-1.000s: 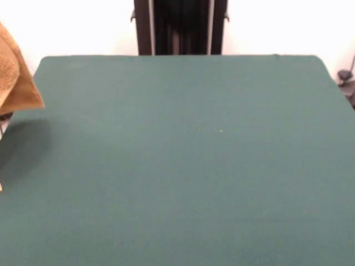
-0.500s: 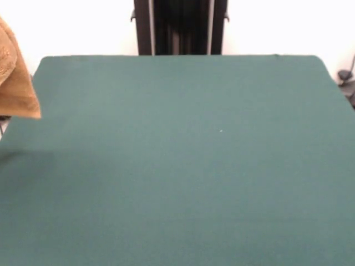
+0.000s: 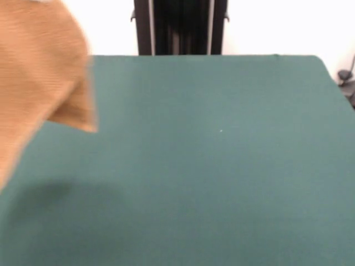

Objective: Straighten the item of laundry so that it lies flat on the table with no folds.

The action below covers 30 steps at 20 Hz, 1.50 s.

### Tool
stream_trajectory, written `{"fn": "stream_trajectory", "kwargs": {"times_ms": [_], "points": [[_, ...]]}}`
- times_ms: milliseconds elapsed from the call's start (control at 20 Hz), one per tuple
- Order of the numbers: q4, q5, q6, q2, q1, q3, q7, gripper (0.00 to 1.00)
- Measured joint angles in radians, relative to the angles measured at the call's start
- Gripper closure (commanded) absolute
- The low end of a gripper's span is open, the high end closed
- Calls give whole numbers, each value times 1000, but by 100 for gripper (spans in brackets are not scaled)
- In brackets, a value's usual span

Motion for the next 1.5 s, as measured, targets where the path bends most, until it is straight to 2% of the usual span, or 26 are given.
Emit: {"fn": "stream_trajectory", "kwargs": {"times_ms": [150, 300, 500, 700, 1050, 1200, 1300, 1350, 1500], "points": [[2, 10, -2, -34, 85, -50, 126, 100], [2, -35, 5, -49, 191, -120, 242, 100], [4, -63, 15, -49, 287, -185, 332, 100], [20, -33, 1, -52, 334, -239, 383, 100], [68, 58, -105, -65, 313, -337, 384, 100], [90, 121, -160, -73, 270, -346, 384, 100], [117, 209, -206, -84, 206, -333, 384, 100], [150, 317, -249, -95, 115, -296, 381, 100], [177, 422, -278, -98, 16, -247, 370, 100]]}}
